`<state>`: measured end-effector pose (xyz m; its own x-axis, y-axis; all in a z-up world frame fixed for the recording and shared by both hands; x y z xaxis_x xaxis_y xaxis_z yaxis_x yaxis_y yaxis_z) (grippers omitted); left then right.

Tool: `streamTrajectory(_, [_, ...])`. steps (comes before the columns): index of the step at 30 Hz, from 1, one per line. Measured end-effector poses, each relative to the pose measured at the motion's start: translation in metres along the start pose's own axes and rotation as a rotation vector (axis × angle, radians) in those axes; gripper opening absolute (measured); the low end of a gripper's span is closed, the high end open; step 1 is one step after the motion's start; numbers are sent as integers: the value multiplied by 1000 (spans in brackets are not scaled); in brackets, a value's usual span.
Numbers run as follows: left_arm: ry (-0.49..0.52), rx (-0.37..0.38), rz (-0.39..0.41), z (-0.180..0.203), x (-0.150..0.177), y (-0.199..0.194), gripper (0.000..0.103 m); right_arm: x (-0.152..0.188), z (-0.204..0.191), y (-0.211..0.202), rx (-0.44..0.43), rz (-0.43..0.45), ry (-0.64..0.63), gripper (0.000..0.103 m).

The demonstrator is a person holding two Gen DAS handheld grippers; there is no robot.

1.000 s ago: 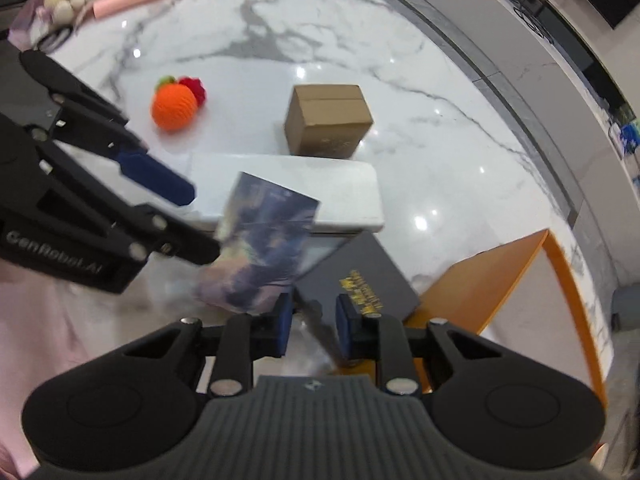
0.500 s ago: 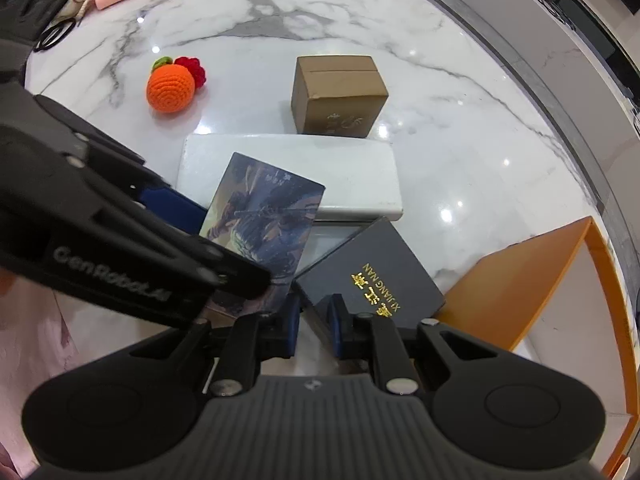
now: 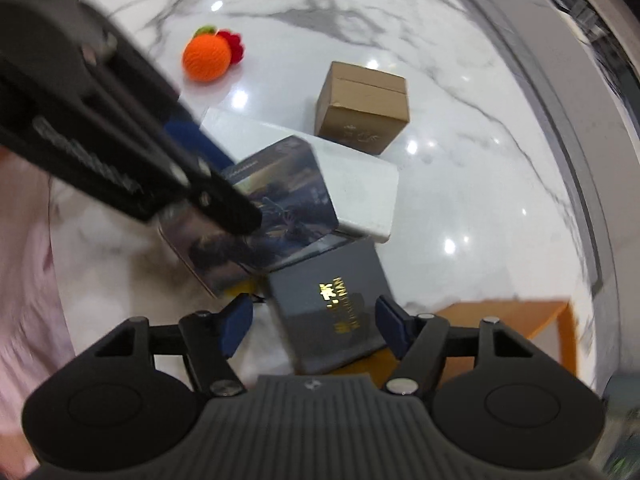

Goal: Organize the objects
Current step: 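Grasp the photo card with the left tool while the right tool grasps the black book box, then carry the photo card and black book box with both tools over the shoebox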

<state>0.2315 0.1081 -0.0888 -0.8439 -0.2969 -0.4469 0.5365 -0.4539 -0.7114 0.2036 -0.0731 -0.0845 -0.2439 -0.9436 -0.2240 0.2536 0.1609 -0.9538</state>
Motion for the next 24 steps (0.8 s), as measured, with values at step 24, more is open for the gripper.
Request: streamTrajectory(24, [26, 11, -2, -5, -9, -5, 25, -19, 7, 45, -60, -164, -198, 79])
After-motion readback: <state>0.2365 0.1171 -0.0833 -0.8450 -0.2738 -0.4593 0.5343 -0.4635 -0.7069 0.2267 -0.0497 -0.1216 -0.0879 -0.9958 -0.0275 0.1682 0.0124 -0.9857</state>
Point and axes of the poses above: each gripper's, at about its wrist camera, not at the fingertips, and y roughly the way its jaws point, z to its right, x to its underside, the point moved 3 cm from there along y, roughly the way its jaws point, and after that the axes turned 3 degrees about z, right-handed, at the moved point
